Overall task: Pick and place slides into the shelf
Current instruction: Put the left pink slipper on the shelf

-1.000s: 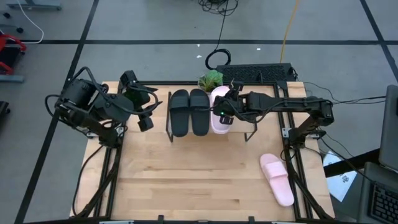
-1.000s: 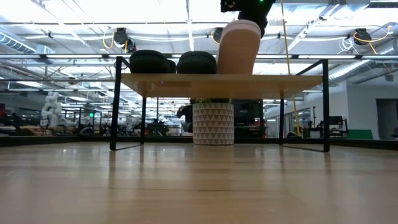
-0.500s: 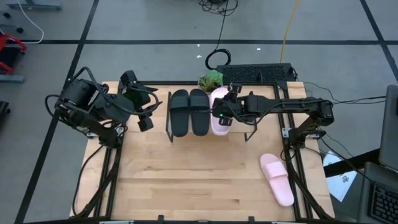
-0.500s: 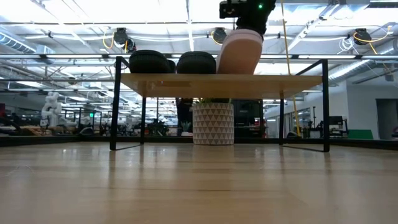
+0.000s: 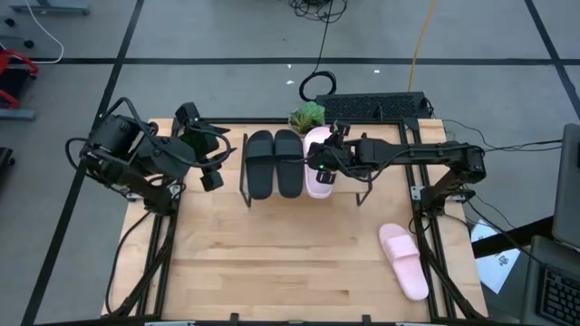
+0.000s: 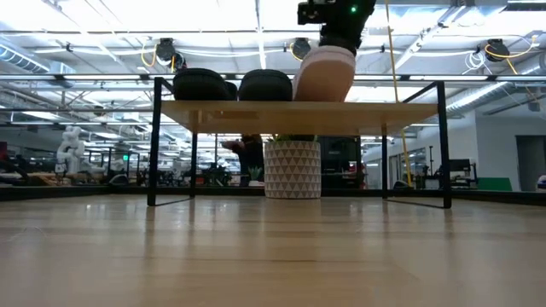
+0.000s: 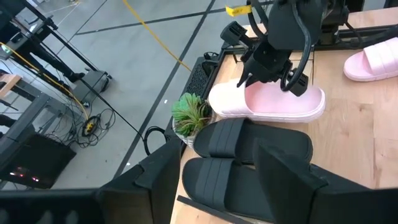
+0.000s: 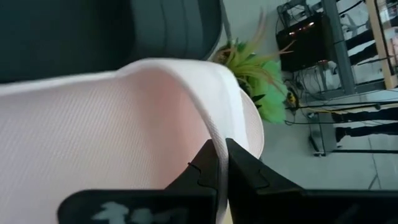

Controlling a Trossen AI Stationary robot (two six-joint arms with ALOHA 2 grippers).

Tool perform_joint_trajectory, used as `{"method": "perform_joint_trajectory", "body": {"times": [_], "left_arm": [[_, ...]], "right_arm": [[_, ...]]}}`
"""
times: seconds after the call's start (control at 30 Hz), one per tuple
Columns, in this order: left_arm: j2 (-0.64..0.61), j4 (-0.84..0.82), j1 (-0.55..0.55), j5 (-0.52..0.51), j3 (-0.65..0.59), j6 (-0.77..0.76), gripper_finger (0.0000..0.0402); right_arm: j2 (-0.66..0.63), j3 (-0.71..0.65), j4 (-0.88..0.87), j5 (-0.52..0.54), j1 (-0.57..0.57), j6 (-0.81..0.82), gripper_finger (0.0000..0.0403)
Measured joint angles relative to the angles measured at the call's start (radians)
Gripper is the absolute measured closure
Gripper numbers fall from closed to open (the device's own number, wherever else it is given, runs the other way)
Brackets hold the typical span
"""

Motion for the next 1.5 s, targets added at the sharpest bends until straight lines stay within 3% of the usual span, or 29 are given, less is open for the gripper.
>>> {"method": "perform_joint_trajectory", "body": {"times": [0.33, 1.5], "left_arm": [[0.0, 0.0, 0.0, 0.0, 0.0, 0.003, 0.0197], [0.0, 0.0, 0.0, -0.025, 0.0, 0.007, 0.0197]], "right_arm": [[0.054, 0.001, -0.015, -0.004, 0.008, 0.016, 0.0403], [0.017, 0.011, -0.028, 0.095, 0.021, -0.134, 0.0403]]}}
